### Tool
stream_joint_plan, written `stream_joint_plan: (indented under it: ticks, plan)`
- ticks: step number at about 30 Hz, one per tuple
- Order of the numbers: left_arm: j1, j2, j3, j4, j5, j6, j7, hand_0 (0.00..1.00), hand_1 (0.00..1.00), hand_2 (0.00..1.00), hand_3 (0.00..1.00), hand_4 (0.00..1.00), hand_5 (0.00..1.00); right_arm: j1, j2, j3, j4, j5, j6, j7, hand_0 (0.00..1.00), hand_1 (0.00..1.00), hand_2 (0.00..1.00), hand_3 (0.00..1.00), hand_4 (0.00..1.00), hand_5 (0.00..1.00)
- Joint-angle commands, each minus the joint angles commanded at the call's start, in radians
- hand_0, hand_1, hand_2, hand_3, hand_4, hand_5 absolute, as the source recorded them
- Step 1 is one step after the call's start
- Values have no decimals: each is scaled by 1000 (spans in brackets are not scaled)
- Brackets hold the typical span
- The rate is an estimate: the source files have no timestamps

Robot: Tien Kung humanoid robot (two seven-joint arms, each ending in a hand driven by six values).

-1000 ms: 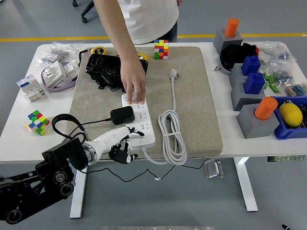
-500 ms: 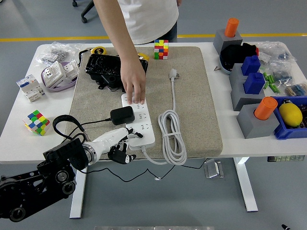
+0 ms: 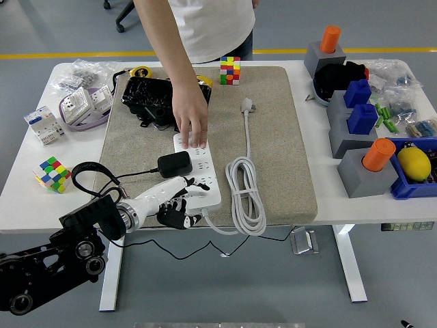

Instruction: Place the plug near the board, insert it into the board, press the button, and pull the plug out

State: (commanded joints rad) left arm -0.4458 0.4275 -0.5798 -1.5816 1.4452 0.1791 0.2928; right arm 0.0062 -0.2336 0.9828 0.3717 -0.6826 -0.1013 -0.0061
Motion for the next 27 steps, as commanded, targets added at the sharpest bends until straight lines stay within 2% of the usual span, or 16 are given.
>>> stream_joint_plan:
  ticks: [1,2,4,7,8,11,13,14,19,20,25,27]
  plan:
    - [2,1,-6,-1,-10,20,-37,72,83,195,787,588,2,0,0,1,0,-1,0,0,601,647,668,560,952,506]
    - [4,1,-11,1,-23,39,-71,167,114,264,622,807,254,-1,1,2,0,-1,0,0,601,647,667,560,952,506]
    - [7,-2,-19,16,-46,87,-135,167,114,264,622,807,254,-1,2,4,-1,-1,0,0,601,647,667,560,952,506]
    - [10,-6,-24,41,-69,143,-200,167,114,264,622,807,254,-2,2,3,0,-1,0,0,601,647,667,560,952,506]
    - [10,-7,-26,51,-74,158,-217,329,408,507,549,868,346,-2,2,2,-1,-1,0,0,601,646,668,560,952,505]
    - [6,-16,-29,94,-41,203,-262,329,408,507,549,868,346,-2,3,3,-1,-1,0,0,601,646,668,560,952,505]
    - [3,-22,-33,120,-24,216,-274,329,408,507,549,868,346,-3,3,3,-1,-1,0,0,601,646,668,560,952,505]
    - [0,-28,-36,143,-19,222,-275,687,724,706,616,917,358,-3,3,3,-1,-1,0,0,600,645,668,560,952,505]
    - [-23,-55,-28,233,59,245,-267,687,724,706,616,917,358,-4,2,3,-1,-1,-1,0,600,645,668,560,952,505]
    - [-27,-61,-27,249,68,249,-263,752,774,746,634,922,357,-4,2,2,-1,-1,0,0,601,645,668,560,953,506]
    - [-62,-92,-7,349,124,278,-249,752,774,746,634,922,357,-2,2,-1,1,1,0,0,601,645,668,560,953,506]
    - [-73,-98,1,378,138,282,-244,746,763,747,638,929,324,-2,2,-2,1,1,0,0,601,646,668,560,953,506]
